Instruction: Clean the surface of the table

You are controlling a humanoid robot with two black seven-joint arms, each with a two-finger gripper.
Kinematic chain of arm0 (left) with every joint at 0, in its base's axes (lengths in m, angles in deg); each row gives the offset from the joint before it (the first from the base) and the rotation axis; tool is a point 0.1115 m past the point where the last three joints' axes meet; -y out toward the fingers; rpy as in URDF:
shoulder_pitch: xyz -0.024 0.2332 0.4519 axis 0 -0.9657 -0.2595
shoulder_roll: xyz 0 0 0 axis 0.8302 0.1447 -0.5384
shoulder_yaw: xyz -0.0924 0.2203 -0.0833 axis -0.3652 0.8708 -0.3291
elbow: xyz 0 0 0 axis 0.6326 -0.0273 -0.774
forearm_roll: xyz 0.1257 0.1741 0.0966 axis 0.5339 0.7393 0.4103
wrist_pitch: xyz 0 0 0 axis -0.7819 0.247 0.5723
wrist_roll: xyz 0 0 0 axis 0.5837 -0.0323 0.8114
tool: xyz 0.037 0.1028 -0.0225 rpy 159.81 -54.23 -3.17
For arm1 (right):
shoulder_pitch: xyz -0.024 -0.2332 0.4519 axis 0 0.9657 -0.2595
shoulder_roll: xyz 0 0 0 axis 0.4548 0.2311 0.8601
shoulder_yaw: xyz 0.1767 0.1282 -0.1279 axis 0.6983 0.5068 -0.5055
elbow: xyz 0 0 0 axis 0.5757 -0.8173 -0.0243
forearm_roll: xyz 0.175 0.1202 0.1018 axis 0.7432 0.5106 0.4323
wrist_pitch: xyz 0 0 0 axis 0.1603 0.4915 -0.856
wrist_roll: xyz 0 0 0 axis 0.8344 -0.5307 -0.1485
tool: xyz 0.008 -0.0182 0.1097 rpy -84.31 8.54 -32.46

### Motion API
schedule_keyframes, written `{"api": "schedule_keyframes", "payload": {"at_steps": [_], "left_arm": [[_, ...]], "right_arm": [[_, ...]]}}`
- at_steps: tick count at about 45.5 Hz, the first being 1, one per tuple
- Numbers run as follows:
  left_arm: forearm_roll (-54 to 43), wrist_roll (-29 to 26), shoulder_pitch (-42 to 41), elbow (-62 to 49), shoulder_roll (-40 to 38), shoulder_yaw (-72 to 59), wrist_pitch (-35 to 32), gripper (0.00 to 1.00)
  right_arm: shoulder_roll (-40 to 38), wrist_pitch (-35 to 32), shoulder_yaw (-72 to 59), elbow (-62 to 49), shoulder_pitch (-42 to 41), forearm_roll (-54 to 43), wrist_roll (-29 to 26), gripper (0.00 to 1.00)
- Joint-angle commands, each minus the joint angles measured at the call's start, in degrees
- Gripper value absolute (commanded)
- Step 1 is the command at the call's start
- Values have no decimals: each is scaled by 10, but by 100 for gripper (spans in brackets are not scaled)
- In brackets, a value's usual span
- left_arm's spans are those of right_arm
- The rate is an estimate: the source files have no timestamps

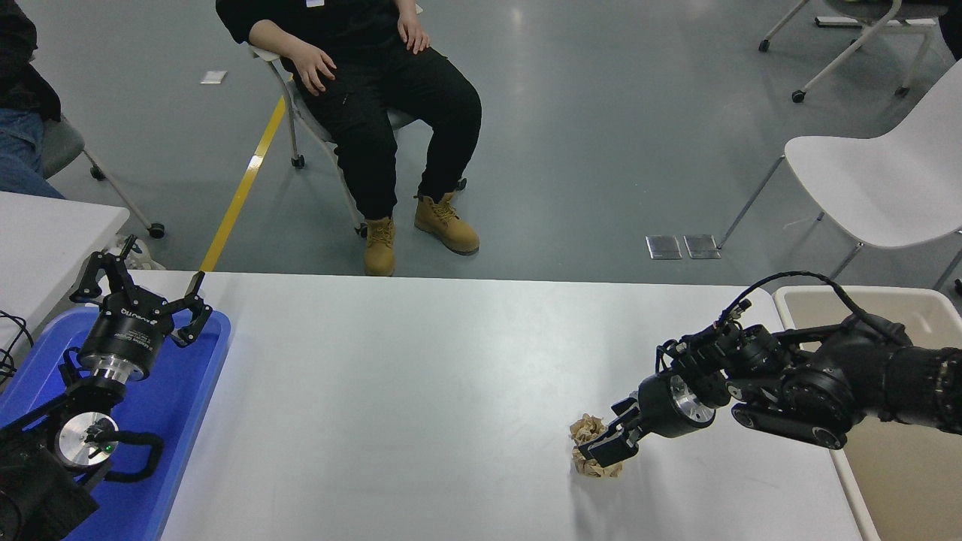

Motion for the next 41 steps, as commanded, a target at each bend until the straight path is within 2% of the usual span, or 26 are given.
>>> {"api": "schedule_keyframes", "payload": {"at_steps": [1, 13, 21, 41], "left_arm": [[0, 0, 0, 0, 0, 0, 0, 100], [0, 0, 0, 0, 1, 0, 0, 100], [0, 0, 0, 0, 0, 0, 0, 100], [0, 0, 0, 0, 1, 0, 0, 100]], "right_arm": [[16, 8, 0, -11, 16, 0, 0, 98], [32, 26, 12, -48, 24, 20, 0, 96], [31, 26, 2, -48, 30, 19, 1, 88], [31, 29, 0, -50, 50, 15, 2, 89]]}}
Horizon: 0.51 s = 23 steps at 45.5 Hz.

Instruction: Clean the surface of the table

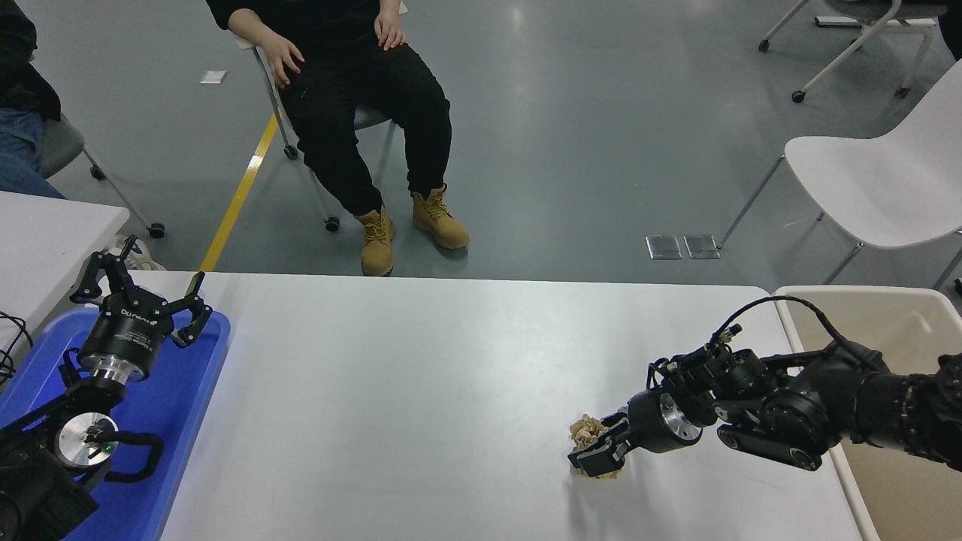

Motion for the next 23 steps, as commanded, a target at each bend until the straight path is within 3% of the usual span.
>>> {"api": "schedule_keyframes", "payload": {"at_steps": [1, 5, 11, 19, 23], "left_arm": [[0, 0, 0, 0, 0, 0, 0, 100], [0, 0, 0, 0, 0, 0, 0, 100], [0, 0, 0, 0, 1, 0, 0, 100], [0, 0, 0, 0, 1, 0, 0, 100], [0, 0, 0, 0, 0, 0, 0, 100]], "right_arm": [[0, 1, -1, -1, 6, -1, 1, 87], [0, 1, -1, 0, 5, -4, 1, 77], [0, 1, -1, 2, -2, -5, 1, 52], [-5, 4, -1, 6, -8, -5, 5, 0], [-6, 17, -1, 4, -13, -5, 7, 0]]}}
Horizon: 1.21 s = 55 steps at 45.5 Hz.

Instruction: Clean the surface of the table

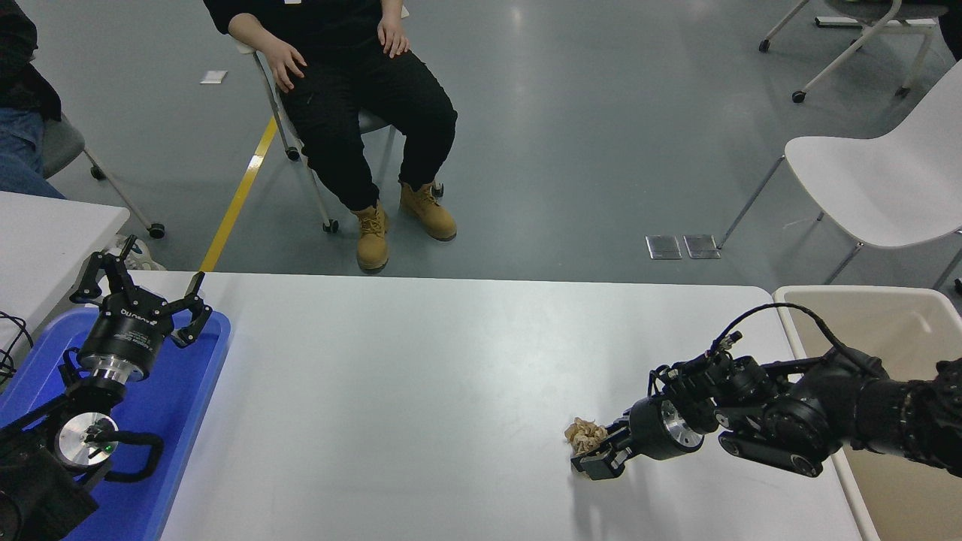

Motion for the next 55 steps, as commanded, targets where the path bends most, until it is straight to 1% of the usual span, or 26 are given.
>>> {"api": "schedule_keyframes", "payload": {"at_steps": [1, 11, 15, 19, 28, 37, 48, 55], "left_arm": [[0, 0, 0, 0, 0, 0, 0, 100], [0, 0, 0, 0, 0, 1, 0, 100], [0, 0, 0, 0, 0, 0, 0, 100], [0, 0, 0, 0, 0, 0, 0, 100], [0, 0, 0, 0, 1, 1, 0, 100], [0, 0, 0, 0, 0, 0, 0, 100], [0, 0, 0, 0, 0, 0, 0, 100], [0, 0, 0, 0, 1, 0, 0, 100]], "right_arm": [[-4, 16, 1, 1, -10, -1, 4, 0], [-4, 21, 13, -3, -15, 7, 14, 0], [-9, 33, 22, -4, -16, 10, 19, 0], [-17, 47, 66, -5, -16, 21, 25, 0], [-33, 48, 165, -6, -12, 95, 29, 0], [-56, 49, 221, -69, -13, 181, 28, 0], [-62, 48, 237, -204, -14, 309, 29, 0], [-73, 45, 237, -290, -10, 409, 28, 0]]}}
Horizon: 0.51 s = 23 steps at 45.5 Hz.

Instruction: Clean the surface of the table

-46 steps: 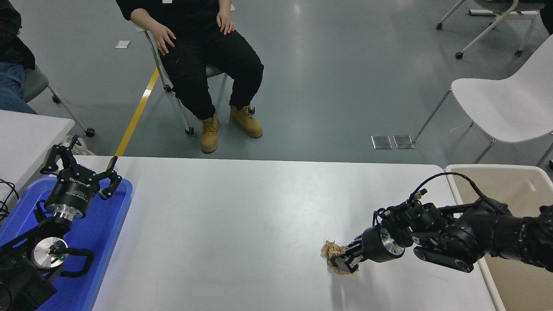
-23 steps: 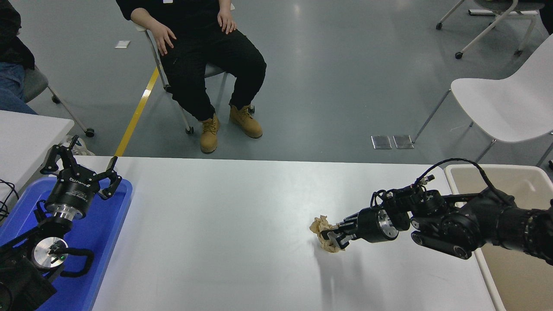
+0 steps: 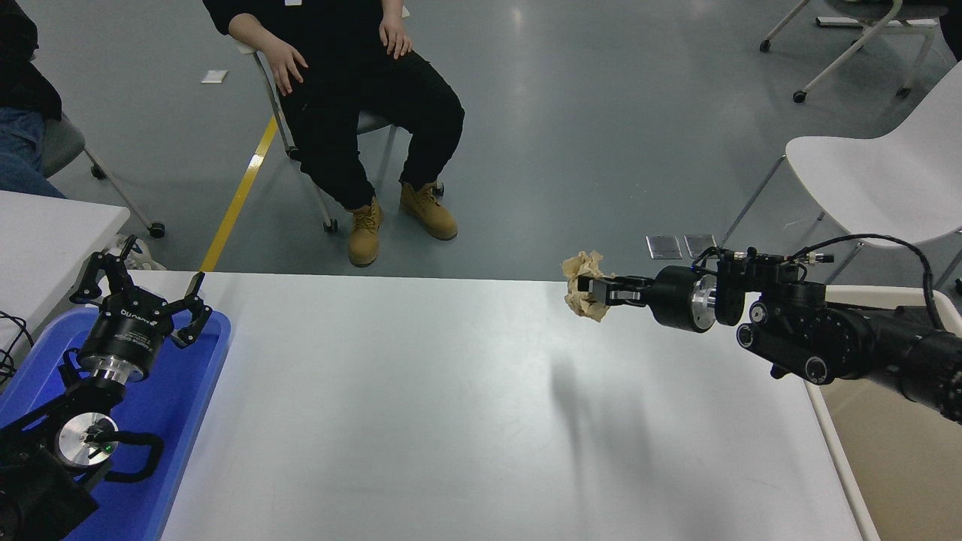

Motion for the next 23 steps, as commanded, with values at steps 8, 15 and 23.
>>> {"api": "schedule_keyframes", "payload": {"at_steps": [8, 15, 23], "left_arm": [[0, 0, 0, 0, 0, 0, 0, 100], [0, 0, 0, 0, 0, 0, 0, 100], [0, 0, 0, 0, 0, 0, 0, 100]], "right_arm": [[-18, -5, 13, -194, 24, 219, -1, 0], [-19, -4, 14, -235, 53, 270, -6, 0], [-31, -5, 13, -282, 69, 354, -14, 0]]}}
